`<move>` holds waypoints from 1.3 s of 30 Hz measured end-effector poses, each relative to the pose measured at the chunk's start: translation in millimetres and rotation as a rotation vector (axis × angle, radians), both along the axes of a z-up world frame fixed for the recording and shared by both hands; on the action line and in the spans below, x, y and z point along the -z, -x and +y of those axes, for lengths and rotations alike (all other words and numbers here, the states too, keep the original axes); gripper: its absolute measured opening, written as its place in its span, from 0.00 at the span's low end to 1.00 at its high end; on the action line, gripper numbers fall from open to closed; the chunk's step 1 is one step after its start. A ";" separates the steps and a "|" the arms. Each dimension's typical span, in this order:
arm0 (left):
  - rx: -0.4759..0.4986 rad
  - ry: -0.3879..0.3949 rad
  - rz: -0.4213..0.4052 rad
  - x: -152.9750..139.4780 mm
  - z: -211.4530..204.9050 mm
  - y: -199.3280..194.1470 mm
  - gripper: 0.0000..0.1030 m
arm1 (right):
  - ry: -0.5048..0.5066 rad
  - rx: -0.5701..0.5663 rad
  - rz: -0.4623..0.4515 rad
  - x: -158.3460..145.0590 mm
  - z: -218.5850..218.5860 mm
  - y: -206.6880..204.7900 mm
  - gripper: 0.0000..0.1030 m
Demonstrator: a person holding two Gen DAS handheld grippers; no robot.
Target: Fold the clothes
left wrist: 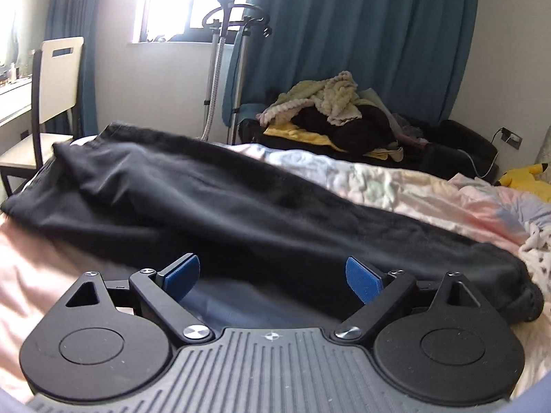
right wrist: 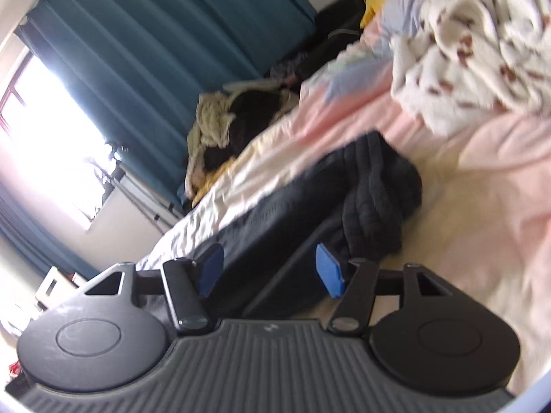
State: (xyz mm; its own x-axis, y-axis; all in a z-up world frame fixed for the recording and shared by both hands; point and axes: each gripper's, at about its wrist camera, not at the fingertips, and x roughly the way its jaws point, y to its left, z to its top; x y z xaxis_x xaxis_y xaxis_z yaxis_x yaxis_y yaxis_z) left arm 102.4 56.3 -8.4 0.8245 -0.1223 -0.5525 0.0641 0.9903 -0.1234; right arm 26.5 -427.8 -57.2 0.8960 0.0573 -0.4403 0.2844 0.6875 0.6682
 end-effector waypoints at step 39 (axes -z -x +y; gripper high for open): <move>-0.435 0.080 -0.029 12.8 249.0 -168.9 0.88 | 0.471 -0.271 0.003 95.4 237.7 -68.1 0.88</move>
State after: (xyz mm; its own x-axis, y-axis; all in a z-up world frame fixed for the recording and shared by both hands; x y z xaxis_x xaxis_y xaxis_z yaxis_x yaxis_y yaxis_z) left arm 271.3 305.3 -21.1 0.8238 0.1984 -0.5310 -0.3520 0.9133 -0.2049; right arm 94.5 -190.1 -152.6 0.8750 0.0821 -0.4771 0.0565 0.9615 0.2690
